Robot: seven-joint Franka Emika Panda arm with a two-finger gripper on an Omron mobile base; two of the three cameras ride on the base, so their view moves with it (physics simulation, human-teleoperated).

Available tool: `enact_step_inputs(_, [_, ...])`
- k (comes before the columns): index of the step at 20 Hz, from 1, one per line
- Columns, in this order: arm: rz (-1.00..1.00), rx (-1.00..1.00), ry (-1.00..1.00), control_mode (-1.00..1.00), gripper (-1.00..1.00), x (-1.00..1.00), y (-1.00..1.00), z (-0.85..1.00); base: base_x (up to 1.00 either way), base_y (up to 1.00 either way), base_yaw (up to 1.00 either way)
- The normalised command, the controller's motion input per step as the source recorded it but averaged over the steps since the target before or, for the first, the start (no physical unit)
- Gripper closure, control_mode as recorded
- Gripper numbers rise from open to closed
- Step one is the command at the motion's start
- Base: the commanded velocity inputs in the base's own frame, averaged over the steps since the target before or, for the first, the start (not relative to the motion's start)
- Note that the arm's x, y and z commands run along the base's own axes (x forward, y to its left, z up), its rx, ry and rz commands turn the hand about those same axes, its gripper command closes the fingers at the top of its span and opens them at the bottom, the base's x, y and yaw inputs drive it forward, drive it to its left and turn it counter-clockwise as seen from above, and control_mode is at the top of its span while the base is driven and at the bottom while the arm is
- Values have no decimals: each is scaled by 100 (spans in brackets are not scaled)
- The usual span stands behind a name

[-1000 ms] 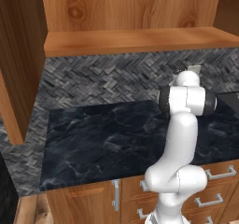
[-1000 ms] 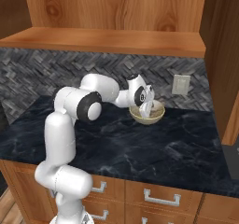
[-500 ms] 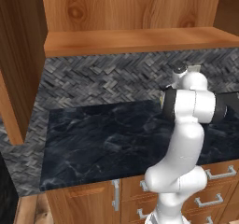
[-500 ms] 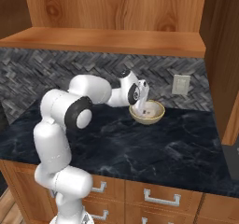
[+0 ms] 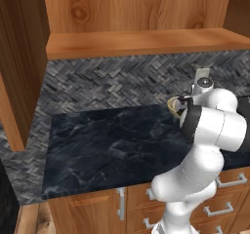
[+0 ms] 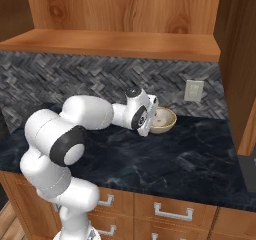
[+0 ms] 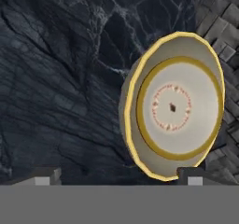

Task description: Pick up the bowls on the counter and stack them on top of one another in the open cabinet. Place the smaller bowl on top of the larger bowl.

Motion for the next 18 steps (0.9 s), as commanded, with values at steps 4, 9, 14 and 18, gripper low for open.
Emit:
enact_step_inputs(4, [21, 23, -7, -100, -100, -38, -40, 6, 0, 0, 0])
enact_step_inputs(9, [34, 14, -9, -100, -100, -14, -50, 1, 0, 0, 0])
enact_step_inputs(14, [37, 3, -7, -100, -100, 30, -37, 1, 0, 0, 0])
enact_step_inputs(18, [25, 1, 0, -100, -100, 41, -7, 0, 0, 0, 0])
